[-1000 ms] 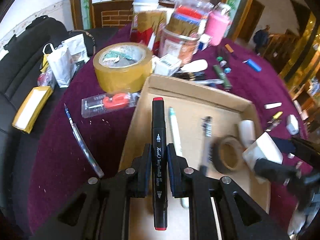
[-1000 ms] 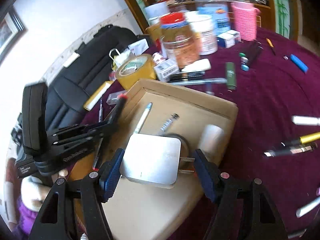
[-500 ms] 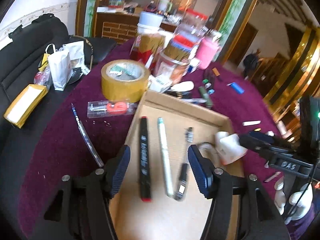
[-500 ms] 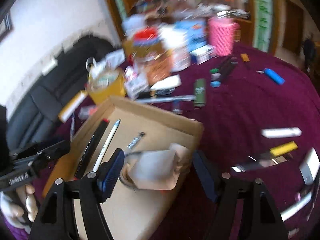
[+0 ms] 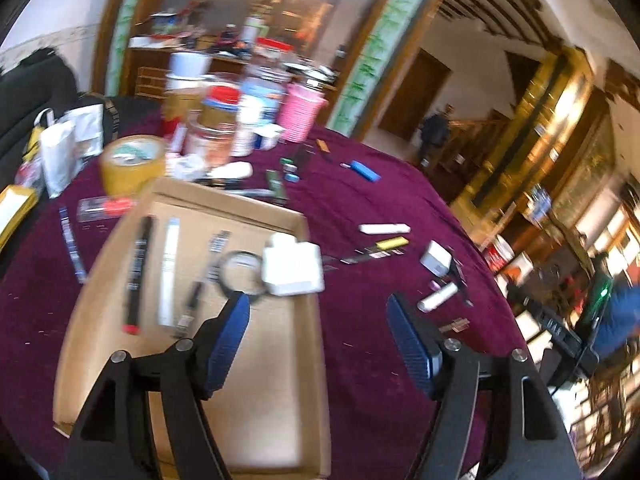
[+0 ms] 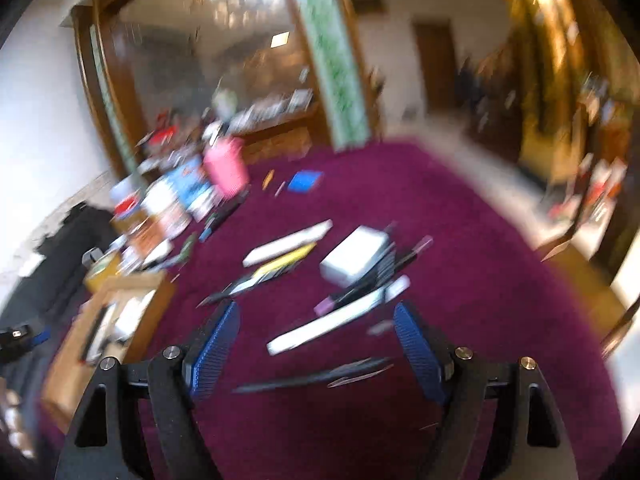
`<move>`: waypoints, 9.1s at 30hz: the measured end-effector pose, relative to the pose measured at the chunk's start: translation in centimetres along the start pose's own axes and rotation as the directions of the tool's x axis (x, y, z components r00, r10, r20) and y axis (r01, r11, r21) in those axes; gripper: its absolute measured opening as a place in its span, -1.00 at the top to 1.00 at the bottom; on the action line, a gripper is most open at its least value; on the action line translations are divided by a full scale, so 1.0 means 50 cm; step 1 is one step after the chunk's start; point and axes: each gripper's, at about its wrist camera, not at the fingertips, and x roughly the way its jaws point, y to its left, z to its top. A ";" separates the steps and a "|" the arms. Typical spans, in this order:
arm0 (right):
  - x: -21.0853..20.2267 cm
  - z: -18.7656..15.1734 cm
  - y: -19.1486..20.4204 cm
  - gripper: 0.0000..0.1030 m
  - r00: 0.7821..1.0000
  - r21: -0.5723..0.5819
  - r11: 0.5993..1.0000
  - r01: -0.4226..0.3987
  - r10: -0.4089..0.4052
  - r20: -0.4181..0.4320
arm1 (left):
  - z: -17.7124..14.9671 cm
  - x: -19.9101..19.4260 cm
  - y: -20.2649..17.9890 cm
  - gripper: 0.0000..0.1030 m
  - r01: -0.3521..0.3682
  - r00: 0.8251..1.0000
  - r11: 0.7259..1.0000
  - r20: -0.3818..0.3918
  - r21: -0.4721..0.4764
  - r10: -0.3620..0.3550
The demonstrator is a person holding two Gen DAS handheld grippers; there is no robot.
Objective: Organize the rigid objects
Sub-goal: 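Move both tools back over the loose pens on the table, then grasp a white marker with the left tool while the right tool grasps a black pen, then carry the white marker and black pen over the tray and release both, then move both tools back over the remaining pens, then grasp the clear black gel pen with the left tool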
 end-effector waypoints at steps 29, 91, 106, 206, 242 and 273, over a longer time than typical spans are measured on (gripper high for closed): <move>0.251 0.087 -0.236 -0.98 0.995 0.230 0.973 0.003 0.020 -0.100 | -0.053 0.338 -0.330 -0.37 0.030 0.956 0.917 -0.280 0.398 0.090; 0.221 0.020 -0.180 0.66 0.920 0.234 0.971 -0.046 0.132 -0.369 | -0.058 0.044 0.102 0.73 -0.111 0.990 0.993 -0.097 -0.040 0.107; 0.233 -0.016 0.301 0.64 0.677 0.159 0.835 -0.527 0.525 -0.515 | -0.002 0.157 0.198 0.66 -0.274 0.944 0.954 -0.223 -0.124 0.243; 0.236 0.142 -0.193 -0.99 1.000 0.167 0.986 0.005 -0.006 0.003 | 0.014 0.105 -0.242 -1.00 -0.102 0.994 0.963 0.057 0.250 0.090; 0.291 0.104 -0.204 -0.97 0.993 0.147 0.988 0.040 -0.024 -0.112 | -0.022 0.443 -0.367 0.03 0.049 0.943 0.792 -0.289 0.608 0.163; 0.317 0.098 -0.249 -0.97 0.985 0.255 0.966 0.029 0.015 -0.170 | -0.021 0.412 -0.283 0.74 0.120 0.942 0.942 -0.336 0.313 -0.009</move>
